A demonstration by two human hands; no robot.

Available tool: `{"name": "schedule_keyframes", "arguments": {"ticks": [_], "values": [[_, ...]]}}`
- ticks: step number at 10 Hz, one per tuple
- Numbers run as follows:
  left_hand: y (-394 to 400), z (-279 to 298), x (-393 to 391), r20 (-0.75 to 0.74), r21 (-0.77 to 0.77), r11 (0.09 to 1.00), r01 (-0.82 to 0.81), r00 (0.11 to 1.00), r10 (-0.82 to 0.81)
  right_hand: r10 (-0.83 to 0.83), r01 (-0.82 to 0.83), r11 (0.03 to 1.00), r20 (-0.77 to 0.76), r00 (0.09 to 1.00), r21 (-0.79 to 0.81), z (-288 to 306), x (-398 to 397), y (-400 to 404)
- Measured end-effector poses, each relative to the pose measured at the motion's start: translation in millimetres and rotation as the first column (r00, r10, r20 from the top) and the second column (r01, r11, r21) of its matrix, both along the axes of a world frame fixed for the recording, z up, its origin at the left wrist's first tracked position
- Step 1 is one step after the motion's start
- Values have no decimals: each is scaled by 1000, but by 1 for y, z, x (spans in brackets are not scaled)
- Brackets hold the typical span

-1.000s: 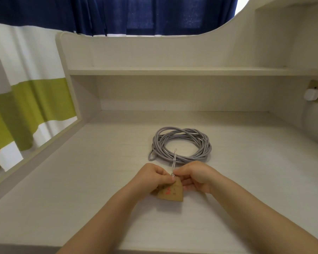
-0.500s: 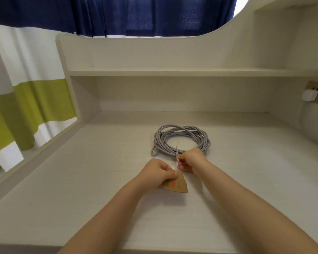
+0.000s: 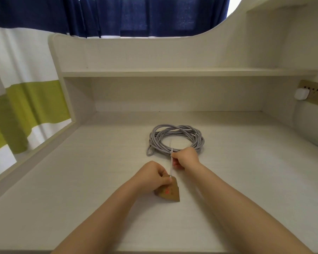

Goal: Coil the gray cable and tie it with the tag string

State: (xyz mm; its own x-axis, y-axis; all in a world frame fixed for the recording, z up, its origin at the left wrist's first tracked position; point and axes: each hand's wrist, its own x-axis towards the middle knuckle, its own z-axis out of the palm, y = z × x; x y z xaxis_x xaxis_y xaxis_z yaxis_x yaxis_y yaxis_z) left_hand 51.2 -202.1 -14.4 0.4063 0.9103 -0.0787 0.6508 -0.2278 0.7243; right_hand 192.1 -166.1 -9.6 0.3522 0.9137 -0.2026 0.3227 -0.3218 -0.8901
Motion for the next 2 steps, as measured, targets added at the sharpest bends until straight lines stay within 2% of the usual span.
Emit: {"name": "schedule_keyframes", "arguments": {"ticks": [1, 2], "values": [[4, 0, -6, -164, 161, 983, -86, 980, 112, 48, -47, 999, -32, 998, 16, 1, 4, -3], [9, -1, -17, -161, 358, 896, -261, 928, 335, 105, -122, 989, 177, 979, 88, 9, 8, -11]]}}
